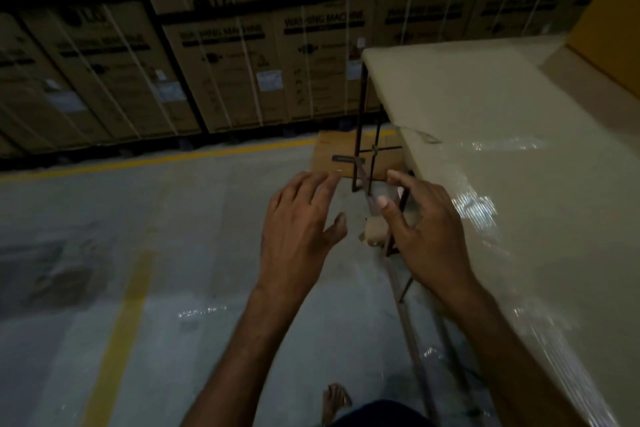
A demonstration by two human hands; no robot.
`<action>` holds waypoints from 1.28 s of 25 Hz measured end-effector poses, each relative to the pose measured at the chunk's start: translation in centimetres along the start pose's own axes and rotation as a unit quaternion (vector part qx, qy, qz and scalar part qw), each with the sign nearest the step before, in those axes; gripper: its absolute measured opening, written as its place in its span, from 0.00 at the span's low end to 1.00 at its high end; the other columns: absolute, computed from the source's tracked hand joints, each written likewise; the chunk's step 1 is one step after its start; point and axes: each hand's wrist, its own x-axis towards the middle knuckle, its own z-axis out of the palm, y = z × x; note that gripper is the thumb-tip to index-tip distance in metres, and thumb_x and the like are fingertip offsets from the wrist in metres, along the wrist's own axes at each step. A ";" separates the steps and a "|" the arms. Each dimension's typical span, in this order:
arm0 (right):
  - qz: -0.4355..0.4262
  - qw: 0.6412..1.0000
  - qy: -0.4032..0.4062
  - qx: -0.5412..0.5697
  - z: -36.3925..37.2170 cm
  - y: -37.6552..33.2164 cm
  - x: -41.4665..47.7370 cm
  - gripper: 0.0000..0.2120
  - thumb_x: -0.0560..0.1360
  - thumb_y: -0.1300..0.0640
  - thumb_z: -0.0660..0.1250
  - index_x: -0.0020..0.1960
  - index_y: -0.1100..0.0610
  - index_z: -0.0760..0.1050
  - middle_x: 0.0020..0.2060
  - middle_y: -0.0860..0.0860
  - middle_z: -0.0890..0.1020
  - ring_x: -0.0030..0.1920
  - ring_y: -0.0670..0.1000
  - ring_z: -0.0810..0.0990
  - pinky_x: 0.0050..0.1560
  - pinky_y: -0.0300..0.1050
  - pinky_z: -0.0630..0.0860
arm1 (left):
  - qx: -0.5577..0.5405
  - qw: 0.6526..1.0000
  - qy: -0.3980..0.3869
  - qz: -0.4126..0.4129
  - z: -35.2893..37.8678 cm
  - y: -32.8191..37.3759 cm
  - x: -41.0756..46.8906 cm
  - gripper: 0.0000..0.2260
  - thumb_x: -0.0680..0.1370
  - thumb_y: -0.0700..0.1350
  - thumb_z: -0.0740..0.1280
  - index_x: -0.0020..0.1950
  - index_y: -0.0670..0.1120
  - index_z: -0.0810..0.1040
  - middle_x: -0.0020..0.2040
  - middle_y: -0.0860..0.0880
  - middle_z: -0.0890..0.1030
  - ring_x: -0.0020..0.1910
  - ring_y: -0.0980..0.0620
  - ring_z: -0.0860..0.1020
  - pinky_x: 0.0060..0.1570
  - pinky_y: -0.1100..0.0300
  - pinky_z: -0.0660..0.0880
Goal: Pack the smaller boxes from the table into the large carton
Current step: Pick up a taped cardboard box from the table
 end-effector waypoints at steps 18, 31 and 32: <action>0.119 0.960 0.155 -0.200 19.3 6.9 39.3 0.21 0.79 0.48 0.69 0.71 0.49 0.74 0.66 0.45 0.77 0.68 0.47 0.71 0.64 0.48 0.70 | -0.246 0.953 -0.063 0.164 16.3 -18.7 48.2 0.22 0.81 0.52 0.67 0.75 0.55 0.70 0.68 0.55 0.77 0.63 0.53 0.78 0.54 0.55 0.78; 0.306 0.891 0.285 -0.176 17.7 26.6 58.5 0.21 0.80 0.48 0.69 0.71 0.46 0.74 0.67 0.43 0.77 0.68 0.43 0.70 0.67 0.47 0.72 | -0.330 0.873 -0.173 0.314 35.8 -7.3 75.5 0.19 0.81 0.56 0.66 0.73 0.59 0.71 0.66 0.61 0.77 0.61 0.62 0.76 0.48 0.65 0.70; 0.313 0.885 0.291 -0.183 17.1 28.0 59.8 0.20 0.80 0.48 0.69 0.71 0.46 0.74 0.67 0.43 0.77 0.69 0.44 0.70 0.68 0.47 0.72 | -0.334 0.867 -0.179 0.323 36.9 -6.0 77.3 0.19 0.81 0.56 0.66 0.73 0.59 0.71 0.66 0.61 0.77 0.61 0.63 0.76 0.48 0.65 0.70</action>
